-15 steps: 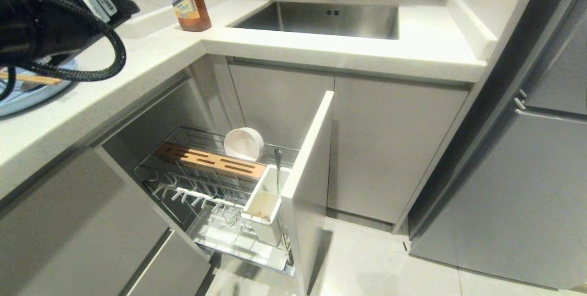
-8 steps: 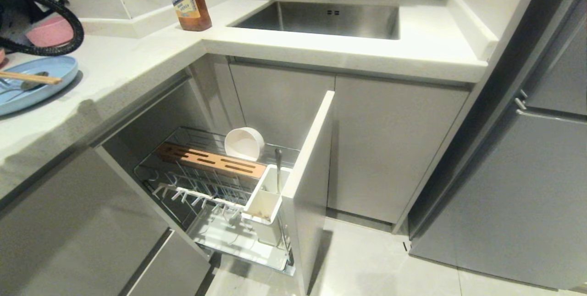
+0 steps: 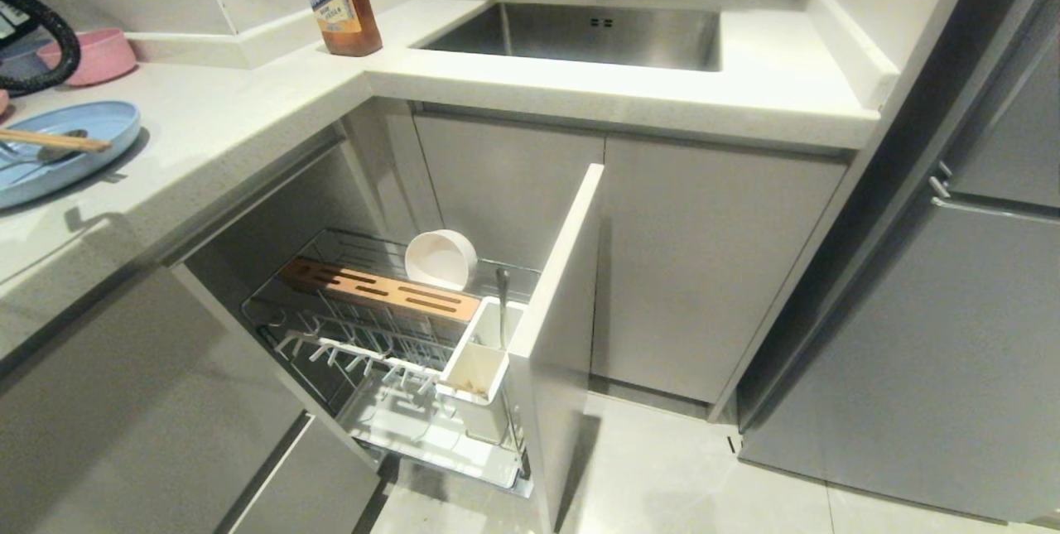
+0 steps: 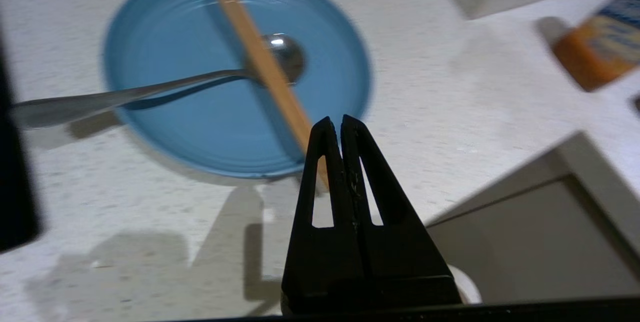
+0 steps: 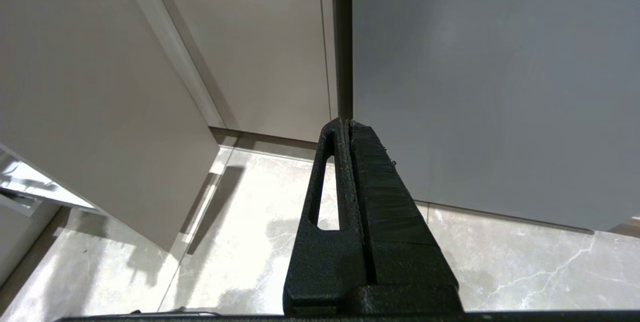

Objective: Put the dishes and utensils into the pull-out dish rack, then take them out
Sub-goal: Pick up the chopsticks and place it in the cupboard

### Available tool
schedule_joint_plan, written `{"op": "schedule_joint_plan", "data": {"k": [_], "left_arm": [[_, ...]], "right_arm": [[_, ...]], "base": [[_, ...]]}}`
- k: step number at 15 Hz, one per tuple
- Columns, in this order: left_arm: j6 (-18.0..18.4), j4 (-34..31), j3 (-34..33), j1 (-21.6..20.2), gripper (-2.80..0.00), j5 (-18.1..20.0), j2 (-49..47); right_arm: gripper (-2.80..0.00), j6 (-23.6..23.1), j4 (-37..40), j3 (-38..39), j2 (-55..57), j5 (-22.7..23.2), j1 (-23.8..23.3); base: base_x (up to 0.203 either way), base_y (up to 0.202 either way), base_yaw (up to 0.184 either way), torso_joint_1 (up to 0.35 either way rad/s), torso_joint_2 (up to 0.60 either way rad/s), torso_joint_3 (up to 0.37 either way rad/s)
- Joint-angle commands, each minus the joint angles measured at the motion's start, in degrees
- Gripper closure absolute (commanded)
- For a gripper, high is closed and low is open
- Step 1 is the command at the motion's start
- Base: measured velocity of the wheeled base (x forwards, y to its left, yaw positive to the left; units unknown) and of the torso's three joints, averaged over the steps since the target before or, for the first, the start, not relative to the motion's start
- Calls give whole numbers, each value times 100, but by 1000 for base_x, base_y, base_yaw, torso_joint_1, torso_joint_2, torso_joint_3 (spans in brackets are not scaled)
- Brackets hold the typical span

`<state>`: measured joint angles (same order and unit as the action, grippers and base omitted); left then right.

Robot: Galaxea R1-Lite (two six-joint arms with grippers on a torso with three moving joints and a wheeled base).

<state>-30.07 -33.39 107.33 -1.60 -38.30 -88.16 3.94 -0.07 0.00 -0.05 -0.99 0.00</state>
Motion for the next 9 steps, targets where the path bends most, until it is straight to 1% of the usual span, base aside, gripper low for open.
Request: {"op": "schedule_joint_plan", "data": {"k": [1,4,6,7,9], "left_arm": [[-31,-221,209,-245,0,-26,-157],[-20,-446,268,-674,0,-12,-343],[-24,-458,270,-692,0,-24,-443],[-25,-458,270,-692,-280,-11,-484],[-33,-428,279,-684,-280,96,-555]], "right_arm": [[0,2,-1,0,5,-1,0],[0,2,-1,0,5,-7,0],[0,2,-1,0,5,2,0],[0,2,-1,0,5,-6,0],[0,2,-1,0,5,-7,0]], "base": [[0,0,0,0,0,0],[0,0,0,0,0,0],[0,0,0,0,0,0],[0,0,0,0,0,0],[0,0,0,0,0,0]]}}
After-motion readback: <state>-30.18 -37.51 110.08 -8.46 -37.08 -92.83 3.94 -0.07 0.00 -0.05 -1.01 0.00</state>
